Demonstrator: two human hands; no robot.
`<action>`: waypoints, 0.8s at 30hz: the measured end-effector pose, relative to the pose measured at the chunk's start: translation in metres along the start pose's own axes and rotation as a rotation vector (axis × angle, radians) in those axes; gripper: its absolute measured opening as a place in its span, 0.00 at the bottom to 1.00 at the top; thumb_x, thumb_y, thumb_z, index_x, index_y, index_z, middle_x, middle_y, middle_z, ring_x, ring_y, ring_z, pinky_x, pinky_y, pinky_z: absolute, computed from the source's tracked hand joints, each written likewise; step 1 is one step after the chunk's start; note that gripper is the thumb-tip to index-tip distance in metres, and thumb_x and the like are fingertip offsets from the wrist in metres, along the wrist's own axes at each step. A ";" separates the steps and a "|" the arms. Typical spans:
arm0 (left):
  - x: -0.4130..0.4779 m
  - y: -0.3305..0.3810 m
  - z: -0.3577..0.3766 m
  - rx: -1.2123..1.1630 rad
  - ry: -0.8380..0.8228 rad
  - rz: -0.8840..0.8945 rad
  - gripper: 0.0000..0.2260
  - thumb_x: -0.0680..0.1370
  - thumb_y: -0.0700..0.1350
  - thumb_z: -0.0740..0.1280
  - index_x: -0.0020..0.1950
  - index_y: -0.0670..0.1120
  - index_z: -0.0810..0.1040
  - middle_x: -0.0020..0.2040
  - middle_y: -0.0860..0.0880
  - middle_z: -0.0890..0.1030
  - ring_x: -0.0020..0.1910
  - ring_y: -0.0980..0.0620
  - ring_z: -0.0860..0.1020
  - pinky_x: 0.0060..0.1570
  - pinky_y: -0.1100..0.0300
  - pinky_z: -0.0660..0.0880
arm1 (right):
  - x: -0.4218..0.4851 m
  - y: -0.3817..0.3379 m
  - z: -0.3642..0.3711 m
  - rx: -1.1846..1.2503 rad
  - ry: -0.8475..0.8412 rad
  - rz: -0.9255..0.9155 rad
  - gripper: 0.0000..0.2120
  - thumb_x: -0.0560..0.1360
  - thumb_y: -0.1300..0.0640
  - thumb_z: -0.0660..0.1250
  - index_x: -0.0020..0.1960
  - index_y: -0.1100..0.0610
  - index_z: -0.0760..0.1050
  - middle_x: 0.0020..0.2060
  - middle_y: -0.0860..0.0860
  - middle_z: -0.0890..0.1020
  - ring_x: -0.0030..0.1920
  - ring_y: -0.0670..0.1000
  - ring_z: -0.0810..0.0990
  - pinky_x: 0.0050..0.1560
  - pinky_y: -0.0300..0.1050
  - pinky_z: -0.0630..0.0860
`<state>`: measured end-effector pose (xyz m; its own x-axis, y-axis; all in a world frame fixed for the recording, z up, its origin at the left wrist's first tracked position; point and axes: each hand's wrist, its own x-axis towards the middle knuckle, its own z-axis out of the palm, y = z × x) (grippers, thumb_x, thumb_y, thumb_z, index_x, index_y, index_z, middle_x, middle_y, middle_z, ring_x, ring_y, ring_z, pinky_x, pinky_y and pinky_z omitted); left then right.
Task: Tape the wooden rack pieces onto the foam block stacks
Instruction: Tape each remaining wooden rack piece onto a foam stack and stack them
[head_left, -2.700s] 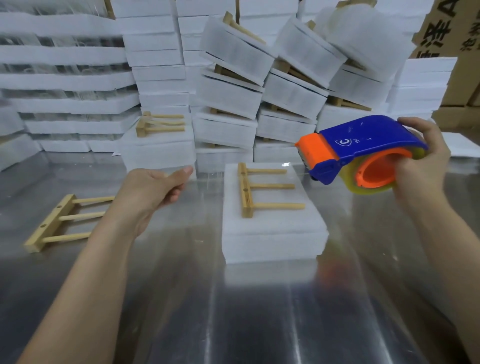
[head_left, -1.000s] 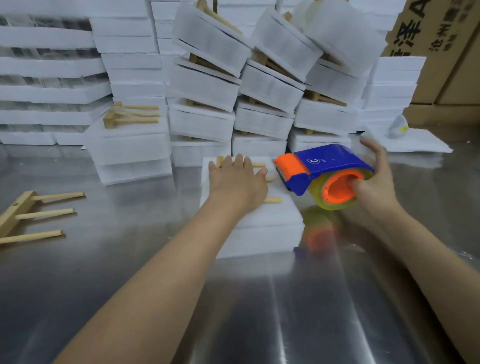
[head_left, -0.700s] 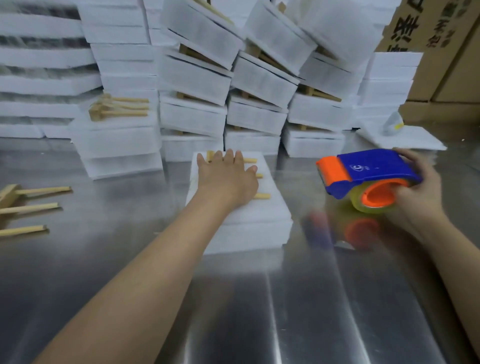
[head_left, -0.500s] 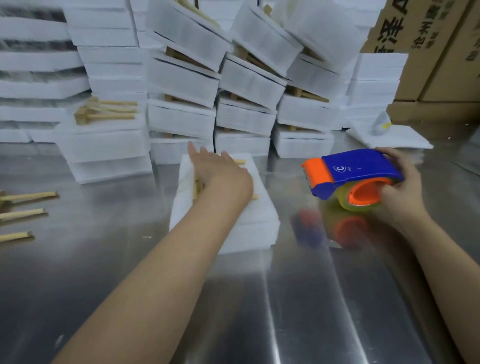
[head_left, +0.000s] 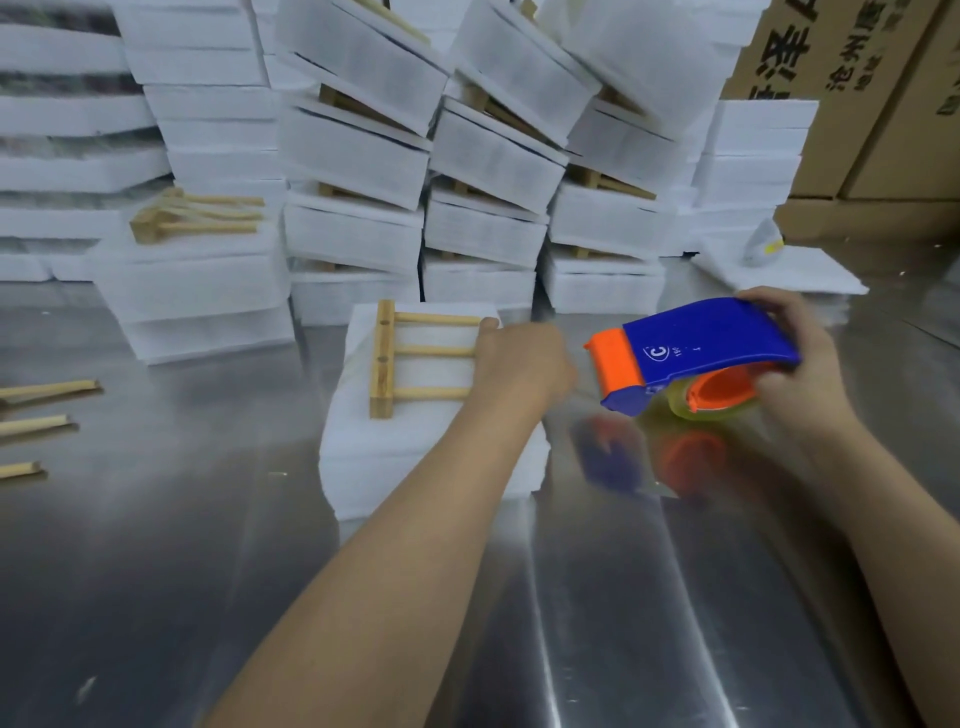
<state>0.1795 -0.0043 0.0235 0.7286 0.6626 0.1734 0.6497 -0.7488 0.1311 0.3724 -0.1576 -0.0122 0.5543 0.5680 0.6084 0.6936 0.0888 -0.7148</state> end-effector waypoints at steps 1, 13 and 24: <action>0.000 -0.001 0.000 -0.038 0.028 -0.009 0.10 0.80 0.44 0.57 0.57 0.49 0.76 0.57 0.48 0.80 0.59 0.48 0.75 0.67 0.55 0.57 | 0.000 0.001 0.000 0.008 0.002 0.007 0.39 0.61 0.84 0.53 0.61 0.51 0.71 0.52 0.41 0.78 0.50 0.36 0.79 0.43 0.28 0.74; -0.002 -0.002 -0.003 -0.231 0.112 -0.065 0.09 0.76 0.45 0.61 0.52 0.48 0.78 0.49 0.50 0.81 0.46 0.47 0.74 0.48 0.59 0.63 | 0.005 -0.007 -0.013 -0.114 -0.087 0.051 0.41 0.61 0.85 0.55 0.61 0.48 0.71 0.52 0.39 0.78 0.49 0.36 0.79 0.45 0.28 0.74; -0.005 -0.009 -0.005 -0.583 0.231 0.039 0.07 0.73 0.41 0.64 0.39 0.53 0.75 0.39 0.55 0.81 0.45 0.52 0.78 0.52 0.58 0.67 | 0.008 -0.039 0.003 -0.510 -0.115 -0.218 0.31 0.60 0.75 0.60 0.63 0.62 0.72 0.55 0.60 0.74 0.56 0.60 0.73 0.54 0.44 0.67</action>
<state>0.1686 -0.0011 0.0258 0.6417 0.6624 0.3865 0.3514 -0.7019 0.6196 0.3483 -0.1535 0.0198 0.3397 0.6685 0.6616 0.9366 -0.1765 -0.3026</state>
